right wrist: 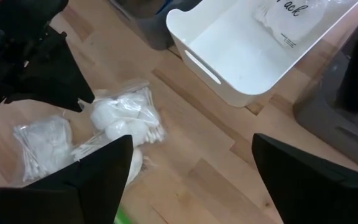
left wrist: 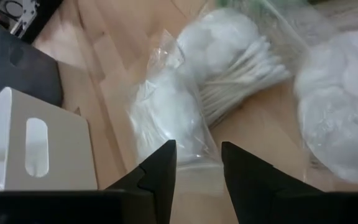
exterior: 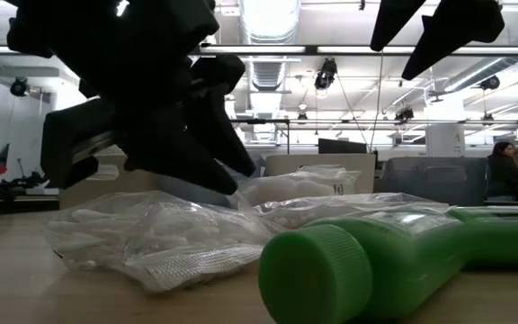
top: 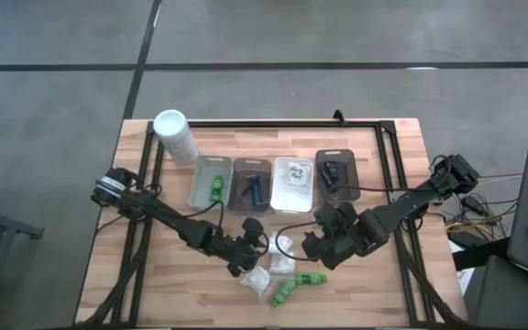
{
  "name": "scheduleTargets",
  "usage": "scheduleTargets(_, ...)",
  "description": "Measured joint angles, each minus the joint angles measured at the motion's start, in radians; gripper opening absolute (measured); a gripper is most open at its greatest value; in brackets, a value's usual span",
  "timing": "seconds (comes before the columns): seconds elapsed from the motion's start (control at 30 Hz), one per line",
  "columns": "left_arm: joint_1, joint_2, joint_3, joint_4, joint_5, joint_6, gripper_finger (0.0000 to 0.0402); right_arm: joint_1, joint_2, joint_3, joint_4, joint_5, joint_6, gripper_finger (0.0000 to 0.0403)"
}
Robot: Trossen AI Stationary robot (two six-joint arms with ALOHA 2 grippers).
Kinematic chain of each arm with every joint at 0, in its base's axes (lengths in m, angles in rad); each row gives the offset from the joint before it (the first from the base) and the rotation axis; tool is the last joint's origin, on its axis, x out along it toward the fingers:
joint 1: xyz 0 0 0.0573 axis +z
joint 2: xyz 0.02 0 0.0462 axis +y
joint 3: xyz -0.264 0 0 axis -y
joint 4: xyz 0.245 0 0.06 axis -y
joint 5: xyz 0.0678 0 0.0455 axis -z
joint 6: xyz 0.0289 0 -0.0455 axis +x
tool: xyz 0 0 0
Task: Pick & Place Travel size toiletries
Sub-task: Put the white cotton pack into the white bin
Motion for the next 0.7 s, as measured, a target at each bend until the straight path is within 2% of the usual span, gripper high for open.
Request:
scheduleTargets(0.33, 0.020, 0.032, -0.005, -0.003, -0.001, 0.000, 0.0054, 0.000, 0.000, 0.000, 0.000, 0.000, 0.004, 0.0284)
scheduleTargets(0.53, 0.023, 0.044, 0.007, -0.001, -0.092, 0.034, 0.0009, 0.000, 0.000, 0.000, 0.003, 0.000, 0.016, 0.0266)
scheduleTargets(0.7, 0.026, 0.039, 0.030, -0.009, -0.149, 0.055, 0.0005, 0.000, 0.000, 0.000, 0.009, 0.000, 0.016, 0.0250)
